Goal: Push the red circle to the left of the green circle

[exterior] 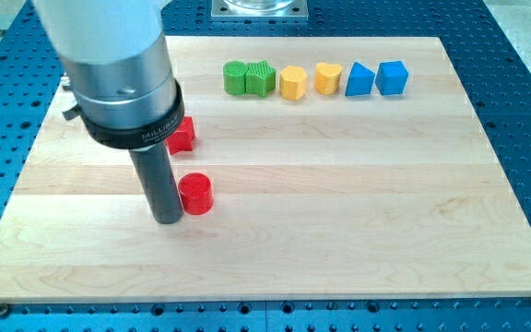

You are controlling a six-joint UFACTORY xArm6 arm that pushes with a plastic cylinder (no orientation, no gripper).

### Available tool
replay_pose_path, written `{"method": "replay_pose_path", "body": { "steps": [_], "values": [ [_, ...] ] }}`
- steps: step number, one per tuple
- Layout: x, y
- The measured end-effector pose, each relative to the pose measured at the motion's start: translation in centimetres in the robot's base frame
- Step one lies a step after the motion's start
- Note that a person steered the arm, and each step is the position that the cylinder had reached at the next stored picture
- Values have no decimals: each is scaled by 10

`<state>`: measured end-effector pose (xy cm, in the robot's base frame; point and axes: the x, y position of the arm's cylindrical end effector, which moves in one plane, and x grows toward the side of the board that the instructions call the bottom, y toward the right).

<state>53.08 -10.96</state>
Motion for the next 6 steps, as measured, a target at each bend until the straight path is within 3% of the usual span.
{"method": "replay_pose_path", "body": {
  "steps": [1,2,3,4,5,6],
  "values": [
    [2,44],
    [2,48],
    [25,54],
    [68,100],
    [50,141],
    [17,117]
  ]
}}
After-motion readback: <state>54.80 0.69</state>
